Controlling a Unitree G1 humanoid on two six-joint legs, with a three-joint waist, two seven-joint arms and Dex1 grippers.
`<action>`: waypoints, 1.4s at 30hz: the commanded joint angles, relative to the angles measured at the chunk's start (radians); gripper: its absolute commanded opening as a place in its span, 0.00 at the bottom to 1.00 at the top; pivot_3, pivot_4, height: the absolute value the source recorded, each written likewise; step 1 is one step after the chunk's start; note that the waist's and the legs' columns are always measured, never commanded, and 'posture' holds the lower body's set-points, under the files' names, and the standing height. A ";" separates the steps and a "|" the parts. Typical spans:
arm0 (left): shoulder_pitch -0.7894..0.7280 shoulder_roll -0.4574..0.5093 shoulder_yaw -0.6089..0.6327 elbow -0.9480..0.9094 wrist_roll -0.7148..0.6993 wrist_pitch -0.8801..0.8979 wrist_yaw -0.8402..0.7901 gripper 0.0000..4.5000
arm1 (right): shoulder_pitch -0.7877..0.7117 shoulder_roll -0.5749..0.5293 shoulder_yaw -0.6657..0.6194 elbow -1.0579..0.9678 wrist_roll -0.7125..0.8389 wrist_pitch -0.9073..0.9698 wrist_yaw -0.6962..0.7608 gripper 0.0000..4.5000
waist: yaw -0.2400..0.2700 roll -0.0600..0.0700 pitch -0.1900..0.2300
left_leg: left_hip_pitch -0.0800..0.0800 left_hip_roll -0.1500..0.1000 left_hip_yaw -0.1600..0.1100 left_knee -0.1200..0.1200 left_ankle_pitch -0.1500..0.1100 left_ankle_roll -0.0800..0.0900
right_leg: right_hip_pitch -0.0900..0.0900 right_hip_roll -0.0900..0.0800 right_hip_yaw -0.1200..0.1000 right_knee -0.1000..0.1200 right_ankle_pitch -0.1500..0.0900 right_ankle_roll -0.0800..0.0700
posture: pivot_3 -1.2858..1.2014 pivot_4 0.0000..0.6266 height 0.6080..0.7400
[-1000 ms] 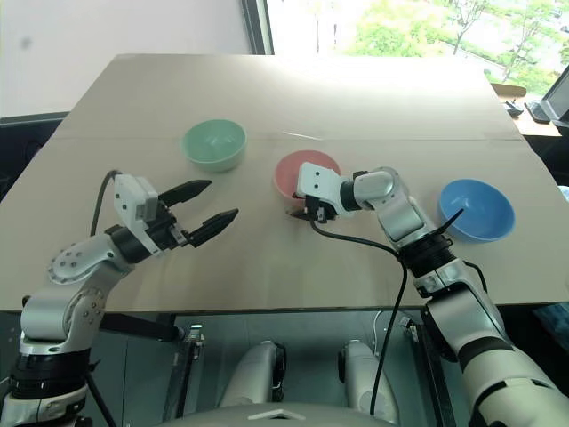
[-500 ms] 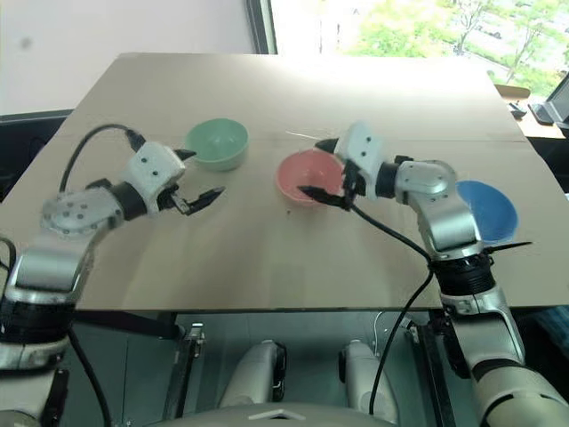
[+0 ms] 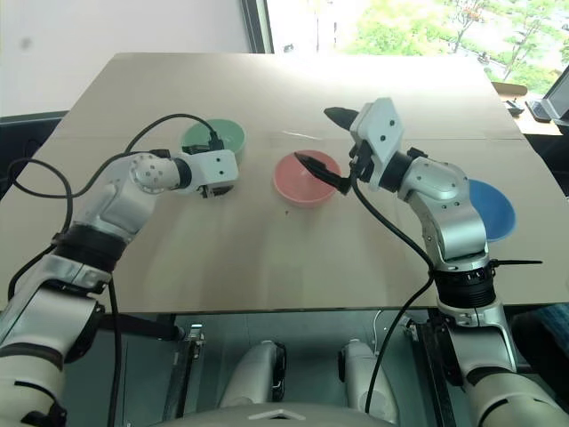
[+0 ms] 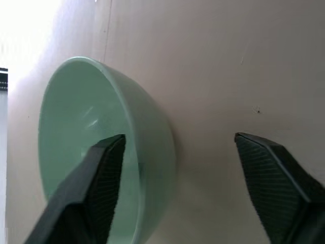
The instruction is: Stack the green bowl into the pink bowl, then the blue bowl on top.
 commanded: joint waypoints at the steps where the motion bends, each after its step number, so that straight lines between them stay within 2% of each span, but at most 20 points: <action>1: -0.050 -0.007 0.010 0.044 0.031 -0.043 0.008 0.49 | -0.014 -0.014 -0.006 -0.048 0.013 -0.012 -0.020 1.00 | 0.000 0.000 0.000 | 0.000 0.000 0.000 0.000 0.000 0.000 | 0.000 0.000 0.000 0.000 0.000 0.000 | 0.52 0.24 1.00; 2: -0.054 -0.009 0.013 0.053 0.035 -0.051 0.006 0.44 | -0.012 -0.015 -0.006 -0.049 0.014 -0.013 -0.022 1.00 | 0.000 0.000 0.000 | 0.000 0.000 0.000 0.000 0.000 0.000 | 0.000 0.000 0.000 0.000 0.000 0.000 | 0.52 0.24 1.00; 6: -0.062 -0.010 0.030 0.059 0.027 -0.066 -0.017 0.12 | -0.006 -0.024 -0.005 -0.047 0.016 -0.018 -0.027 1.00 | -0.001 0.000 0.000 | 0.000 0.000 0.000 0.000 0.000 0.000 | 0.000 0.000 0.000 0.000 0.000 0.000 | 0.52 0.24 1.00; 8: -0.062 -0.013 0.050 0.037 -0.004 -0.060 -0.054 0.03 | 0.001 -0.031 -0.009 -0.049 0.018 -0.019 -0.026 1.00 | 0.000 0.000 0.000 | 0.000 0.000 0.000 0.000 0.000 0.000 | 0.000 0.000 0.000 0.000 0.000 0.000 | 0.52 0.24 1.00; 11: -0.054 -0.026 0.105 -0.067 -0.125 -0.040 -0.167 0.03 | 0.038 -0.060 -0.034 -0.073 0.027 -0.014 -0.025 1.00 | 0.001 0.000 0.000 | 0.000 0.000 0.000 0.000 0.000 0.000 | 0.000 0.000 0.000 0.000 0.000 0.000 | 0.52 0.24 1.00; 13: -0.040 -0.028 0.141 -0.182 -0.227 -0.029 -0.258 0.03 | 0.112 -0.104 -0.073 -0.120 0.040 -0.007 -0.015 1.00 | 0.006 0.000 0.000 | -0.001 0.000 0.000 0.000 0.000 0.000 | 0.000 0.000 0.000 0.000 0.000 0.000 | 0.52 0.24 1.00; 18: -0.023 -0.025 0.159 -0.320 -0.317 -0.056 -0.356 0.03 | 0.247 -0.186 -0.139 -0.206 0.073 0.027 -0.022 1.00 | 0.021 0.000 0.000 | -0.002 0.000 0.000 0.001 0.000 0.000 | 0.000 -0.001 -0.001 -0.003 0.000 0.000 | 0.52 0.24 1.00; 28: -0.068 -0.102 0.113 -0.323 -0.417 -0.171 -0.519 0.03 | 0.362 -0.252 -0.224 -0.270 0.102 0.044 -0.074 1.00 | 0.019 0.000 0.000 | 0.001 0.000 0.000 0.003 0.000 0.000 | 0.002 0.000 0.000 0.001 0.000 0.000 | 0.52 0.24 1.00; 31: -0.074 -0.127 0.107 -0.302 -0.443 -0.207 -0.569 0.21 | 0.374 -0.256 -0.221 -0.281 0.103 0.044 -0.086 1.00 | 0.020 0.000 0.000 | 0.001 0.000 -0.001 0.003 0.000 0.000 | 0.002 0.000 0.000 0.001 0.000 0.000 | 0.52 0.24 1.00; 34: -0.075 -0.148 0.112 -0.285 -0.429 -0.224 -0.543 0.47 | 0.399 -0.267 -0.230 -0.299 0.101 0.055 -0.098 1.00 | 0.019 0.000 0.000 | 0.001 0.000 -0.001 0.003 0.000 0.000 | 0.002 0.000 0.000 0.001 0.000 0.000 | 0.52 0.24 1.00; 35: -0.077 -0.155 0.120 -0.283 -0.424 -0.207 -0.521 0.51 | 0.408 -0.272 -0.233 -0.303 0.099 0.058 -0.103 1.00 | 0.019 0.000 0.000 | 0.001 0.000 -0.001 0.003 0.000 0.000 | 0.002 0.000 0.000 0.001 0.000 0.000 | 0.52 0.24 1.00; 36: -0.075 -0.151 0.126 -0.289 -0.424 -0.190 -0.514 0.59 | 0.419 -0.280 -0.236 -0.306 0.093 0.062 -0.108 1.00 | 0.020 0.000 0.000 | 0.001 0.000 -0.001 0.003 0.000 0.000 | 0.002 0.000 0.000 0.001 0.000 0.000 | 0.52 0.24 1.00; 39: -0.056 -0.134 0.165 -0.326 -0.457 -0.109 -0.488 0.59 | 0.458 -0.316 -0.229 -0.308 0.022 0.048 -0.136 1.00 | 0.019 0.000 0.000 | 0.001 0.000 -0.001 0.003 0.000 0.000 | 0.002 0.000 0.000 0.001 0.000 0.000 | 0.52 0.24 1.00; 42: -0.017 -0.139 0.241 -0.390 -0.529 0.034 -0.428 0.59 | 0.505 -0.355 -0.235 -0.300 -0.044 0.118 -0.190 1.00 | 0.018 0.000 0.000 | 0.001 0.000 -0.001 0.003 0.000 0.000 | 0.002 0.000 0.000 0.001 0.000 0.000 | 0.52 0.24 1.00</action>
